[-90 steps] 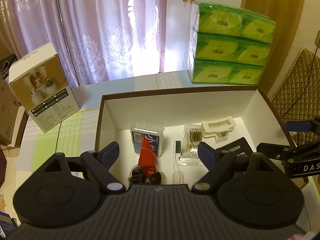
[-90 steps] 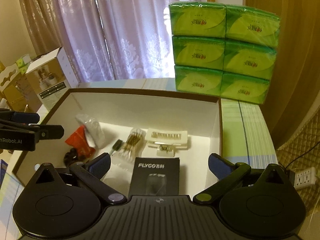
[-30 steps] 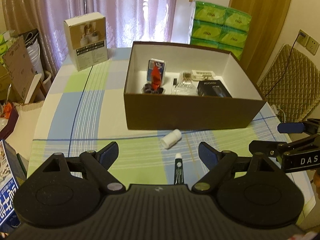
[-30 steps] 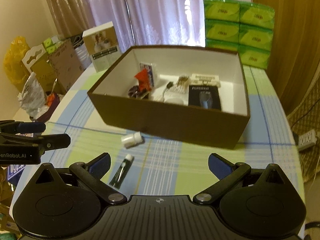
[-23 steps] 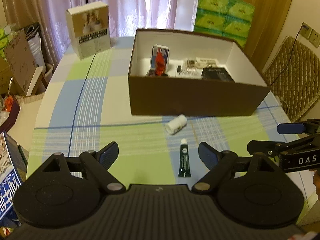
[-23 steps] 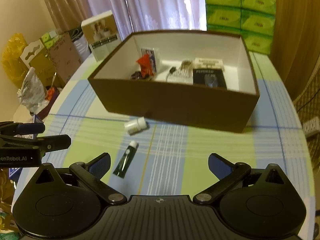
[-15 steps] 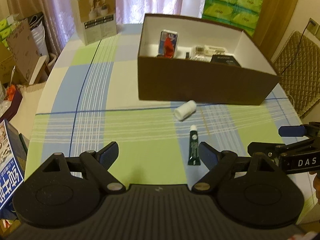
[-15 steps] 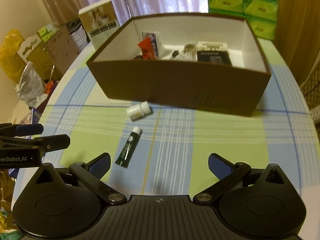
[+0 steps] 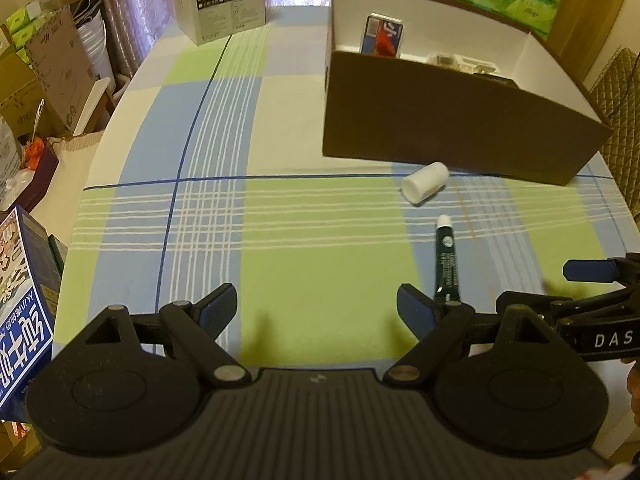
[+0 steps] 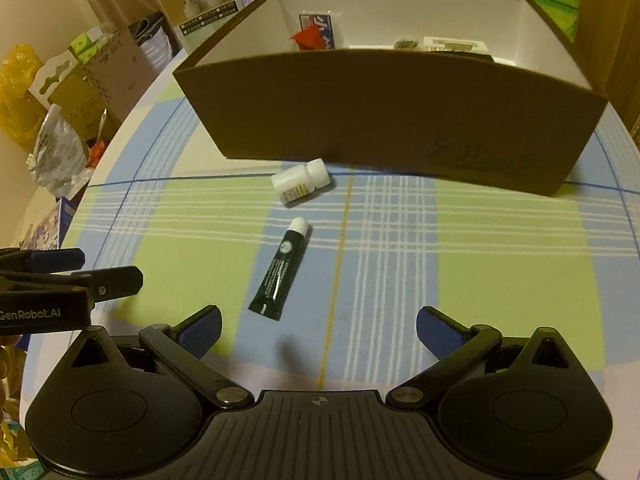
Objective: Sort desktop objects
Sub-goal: 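Withdraw both tools from the box toward the pill bottle and green tube, then grasp the dark green tube with the right tool while the left tool grasps the white pill bottle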
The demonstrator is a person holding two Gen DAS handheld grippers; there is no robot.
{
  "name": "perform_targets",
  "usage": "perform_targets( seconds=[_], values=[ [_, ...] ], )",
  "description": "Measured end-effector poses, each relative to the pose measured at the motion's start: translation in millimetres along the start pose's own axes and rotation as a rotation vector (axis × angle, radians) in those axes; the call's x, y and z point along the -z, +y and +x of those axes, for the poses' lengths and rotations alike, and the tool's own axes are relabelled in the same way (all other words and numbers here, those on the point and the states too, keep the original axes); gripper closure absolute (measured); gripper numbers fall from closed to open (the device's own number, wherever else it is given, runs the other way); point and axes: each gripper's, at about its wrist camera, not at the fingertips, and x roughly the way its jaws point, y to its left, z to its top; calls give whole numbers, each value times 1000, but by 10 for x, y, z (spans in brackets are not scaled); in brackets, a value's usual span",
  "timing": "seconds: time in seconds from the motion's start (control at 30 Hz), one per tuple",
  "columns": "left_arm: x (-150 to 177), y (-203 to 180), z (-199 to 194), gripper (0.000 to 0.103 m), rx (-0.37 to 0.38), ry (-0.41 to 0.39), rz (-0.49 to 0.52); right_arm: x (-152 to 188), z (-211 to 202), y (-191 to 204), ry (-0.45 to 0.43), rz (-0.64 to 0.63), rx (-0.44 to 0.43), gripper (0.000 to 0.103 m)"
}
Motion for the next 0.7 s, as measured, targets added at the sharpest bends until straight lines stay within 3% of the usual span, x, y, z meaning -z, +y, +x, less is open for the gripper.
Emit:
perform_targets(
  seconds=[0.17,0.4,0.7],
  values=[
    [-42,66,145,19,-5,19,3,-14,133,75,0,-16,8,4],
    [-134,143,340,19,-5,41,14,-52,314,145,3,-50,6,41],
    [-275,193,551,19,-6,57,29,-121,513,260,2,-85,-9,65]
  ],
)
